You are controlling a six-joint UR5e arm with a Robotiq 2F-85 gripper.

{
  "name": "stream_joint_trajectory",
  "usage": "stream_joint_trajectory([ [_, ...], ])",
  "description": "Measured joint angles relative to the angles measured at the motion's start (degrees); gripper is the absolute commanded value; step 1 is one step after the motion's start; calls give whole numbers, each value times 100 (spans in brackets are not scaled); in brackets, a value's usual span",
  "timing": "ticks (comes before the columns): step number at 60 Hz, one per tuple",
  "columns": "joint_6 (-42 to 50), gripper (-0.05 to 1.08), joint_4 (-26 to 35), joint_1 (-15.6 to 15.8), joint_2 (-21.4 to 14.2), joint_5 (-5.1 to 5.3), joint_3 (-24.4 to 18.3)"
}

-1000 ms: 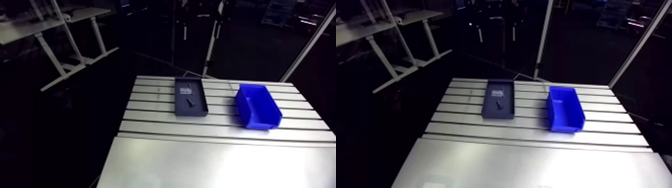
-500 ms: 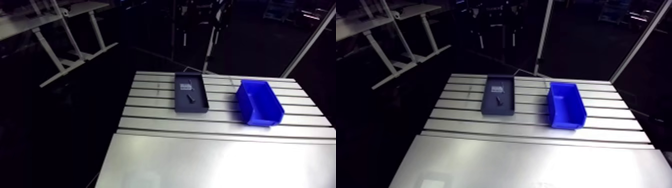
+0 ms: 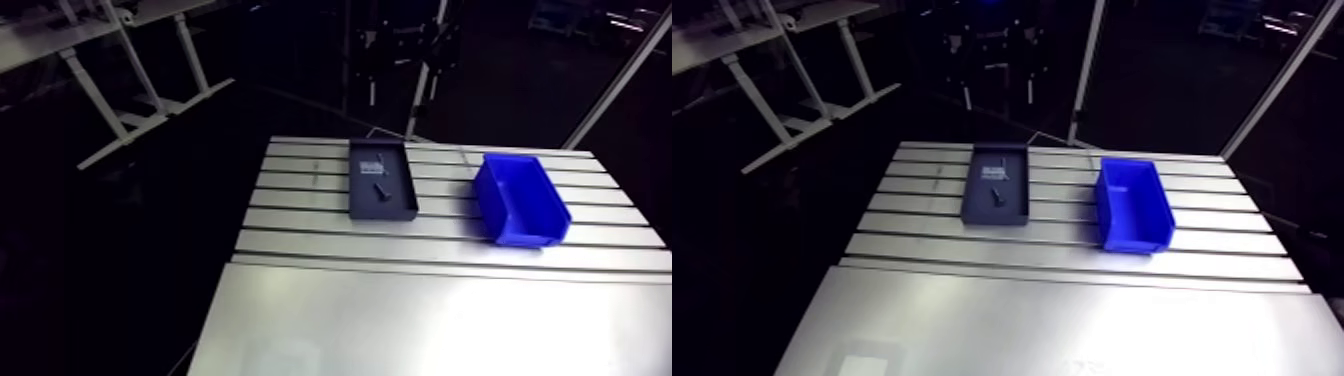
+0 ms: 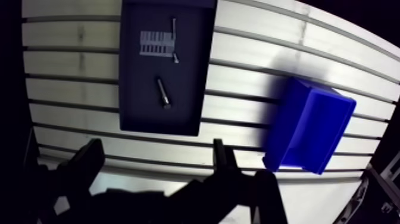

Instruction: Pick up the M10 bolt from the tray and put it into the blue bin.

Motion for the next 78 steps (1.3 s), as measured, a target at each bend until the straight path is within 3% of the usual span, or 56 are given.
stream_joint_trajectory([
  [35,-1139,1,-549,-44,32,11,529],
  [78,-2294,1,-1661,-51,203,7,1372],
])
